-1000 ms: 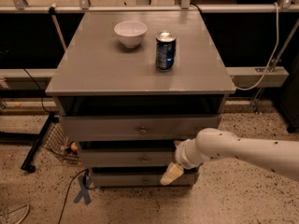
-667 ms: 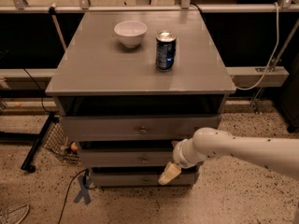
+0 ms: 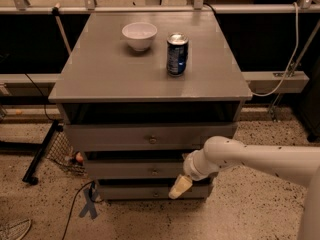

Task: Open middle drawer

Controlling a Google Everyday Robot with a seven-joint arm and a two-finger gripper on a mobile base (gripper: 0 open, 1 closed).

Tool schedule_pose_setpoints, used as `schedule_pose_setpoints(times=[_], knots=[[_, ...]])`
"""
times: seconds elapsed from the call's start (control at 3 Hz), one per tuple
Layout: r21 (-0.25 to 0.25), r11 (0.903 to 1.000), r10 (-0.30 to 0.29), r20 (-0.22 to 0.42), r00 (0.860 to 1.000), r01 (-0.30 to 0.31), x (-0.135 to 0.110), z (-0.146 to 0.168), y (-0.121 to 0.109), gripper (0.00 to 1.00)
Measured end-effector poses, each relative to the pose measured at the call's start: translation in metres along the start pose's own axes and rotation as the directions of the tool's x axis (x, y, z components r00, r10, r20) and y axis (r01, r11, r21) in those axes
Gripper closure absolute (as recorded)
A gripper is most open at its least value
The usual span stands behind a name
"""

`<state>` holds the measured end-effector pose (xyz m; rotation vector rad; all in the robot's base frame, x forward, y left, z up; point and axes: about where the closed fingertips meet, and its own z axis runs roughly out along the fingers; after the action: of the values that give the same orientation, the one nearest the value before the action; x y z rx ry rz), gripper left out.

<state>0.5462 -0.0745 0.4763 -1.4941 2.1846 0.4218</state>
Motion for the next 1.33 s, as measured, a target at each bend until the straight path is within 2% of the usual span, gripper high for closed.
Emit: schedule_pose_setpoints(times=[0.67, 1.33], knots=[[0.01, 0.9998, -0.019, 0.007, 1.0, 0.018, 0.007, 0.022, -0.013, 0.0], [0.073, 0.9948, -0.074, 0.04, 0.996, 0.071, 0.004, 0.038, -0.035, 0.0]])
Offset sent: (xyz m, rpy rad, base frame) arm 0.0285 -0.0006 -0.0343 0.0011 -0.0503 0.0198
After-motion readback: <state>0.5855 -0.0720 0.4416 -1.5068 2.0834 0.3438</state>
